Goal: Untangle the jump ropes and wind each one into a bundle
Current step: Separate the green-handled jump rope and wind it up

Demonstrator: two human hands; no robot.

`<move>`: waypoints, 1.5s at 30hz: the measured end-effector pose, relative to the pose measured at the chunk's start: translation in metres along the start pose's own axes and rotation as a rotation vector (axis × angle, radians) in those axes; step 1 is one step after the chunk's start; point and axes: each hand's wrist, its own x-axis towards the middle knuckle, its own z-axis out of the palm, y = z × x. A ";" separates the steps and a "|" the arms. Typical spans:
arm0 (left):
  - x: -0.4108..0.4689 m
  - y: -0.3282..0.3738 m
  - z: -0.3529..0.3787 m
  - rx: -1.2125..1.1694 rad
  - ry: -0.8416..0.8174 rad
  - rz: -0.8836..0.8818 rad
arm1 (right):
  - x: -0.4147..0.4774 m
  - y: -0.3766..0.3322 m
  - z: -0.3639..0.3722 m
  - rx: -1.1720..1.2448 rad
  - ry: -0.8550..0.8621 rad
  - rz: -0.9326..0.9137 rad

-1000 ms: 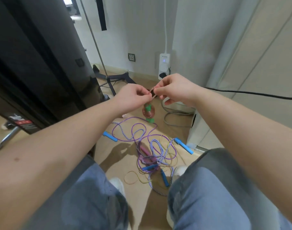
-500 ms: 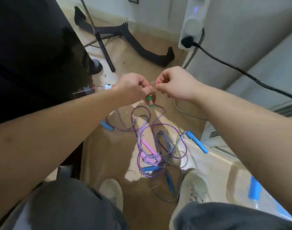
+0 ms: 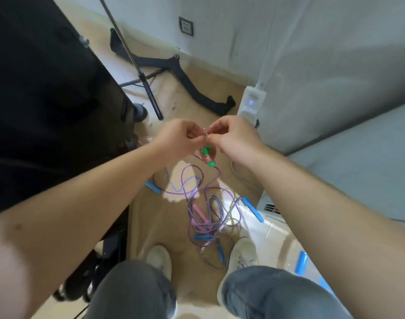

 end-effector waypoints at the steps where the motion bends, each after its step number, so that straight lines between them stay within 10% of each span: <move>1: -0.008 0.015 -0.016 -0.014 0.006 -0.006 | -0.008 -0.017 -0.011 0.010 0.007 0.007; 18: -0.153 0.248 -0.225 -0.218 0.176 -0.075 | -0.148 -0.277 -0.190 -0.023 0.015 -0.088; 31: -0.183 0.285 -0.336 -0.430 0.214 0.144 | -0.182 -0.387 -0.213 0.322 0.132 -0.206; 45: -0.183 0.306 -0.412 -0.416 0.333 0.269 | -0.185 -0.463 -0.220 0.027 0.259 -0.435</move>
